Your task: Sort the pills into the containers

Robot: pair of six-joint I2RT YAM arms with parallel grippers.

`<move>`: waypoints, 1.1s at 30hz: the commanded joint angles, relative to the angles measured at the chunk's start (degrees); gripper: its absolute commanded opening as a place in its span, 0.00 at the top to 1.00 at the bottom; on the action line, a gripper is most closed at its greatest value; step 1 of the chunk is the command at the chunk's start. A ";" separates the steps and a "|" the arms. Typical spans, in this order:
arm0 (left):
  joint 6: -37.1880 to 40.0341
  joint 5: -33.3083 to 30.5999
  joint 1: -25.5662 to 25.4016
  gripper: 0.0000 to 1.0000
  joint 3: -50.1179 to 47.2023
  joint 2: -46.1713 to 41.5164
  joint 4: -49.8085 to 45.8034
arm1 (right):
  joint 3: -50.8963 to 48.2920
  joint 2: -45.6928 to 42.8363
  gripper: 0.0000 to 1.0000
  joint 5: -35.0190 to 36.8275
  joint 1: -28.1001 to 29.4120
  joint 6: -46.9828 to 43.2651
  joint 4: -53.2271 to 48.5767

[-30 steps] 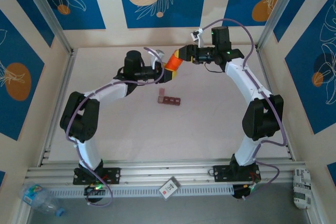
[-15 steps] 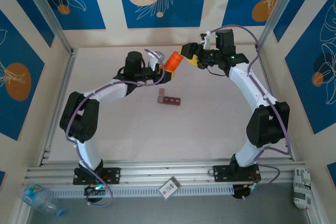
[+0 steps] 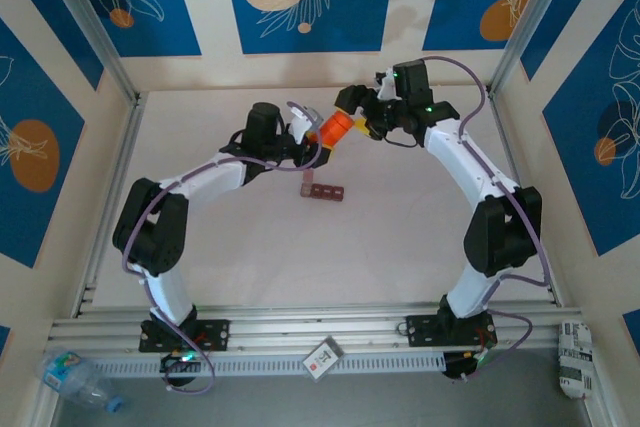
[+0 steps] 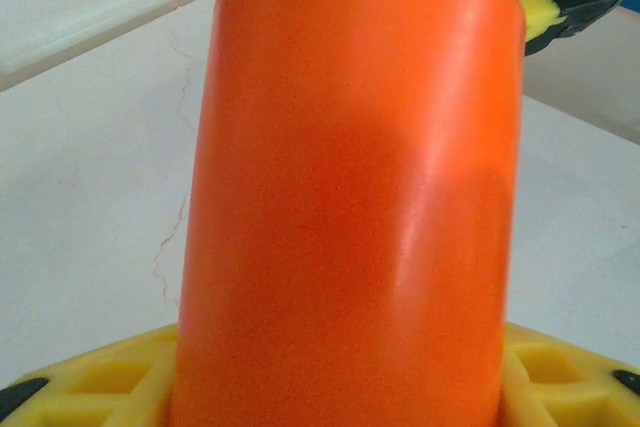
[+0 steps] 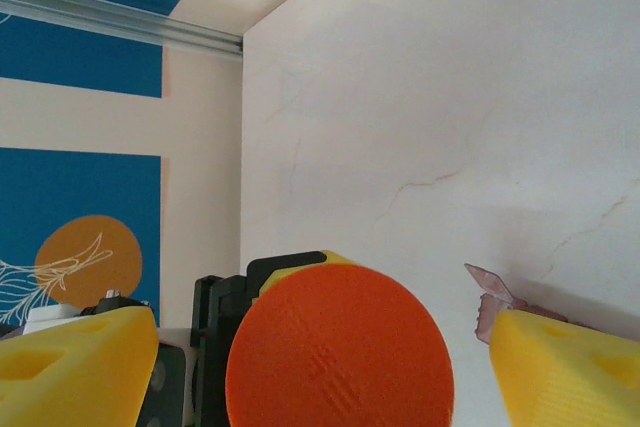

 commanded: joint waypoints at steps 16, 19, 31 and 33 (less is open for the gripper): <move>0.62 -0.45 -1.02 1.00 2.59 -1.88 0.26 | 0.24 0.45 0.34 -0.99 1.58 0.12 -1.47; 0.40 -0.43 -1.06 1.00 2.72 -1.87 0.44 | -0.21 0.39 0.39 -0.94 1.51 -0.15 -1.47; -3.96 6.56 0.06 1.00 3.14 -1.93 2.60 | -2.06 0.51 0.52 -9.29 -0.31 -12.22 4.62; -8.59 11.04 1.20 1.00 2.58 -2.06 6.45 | -4.34 -0.42 0.50 -15.63 -1.54 -17.18 10.48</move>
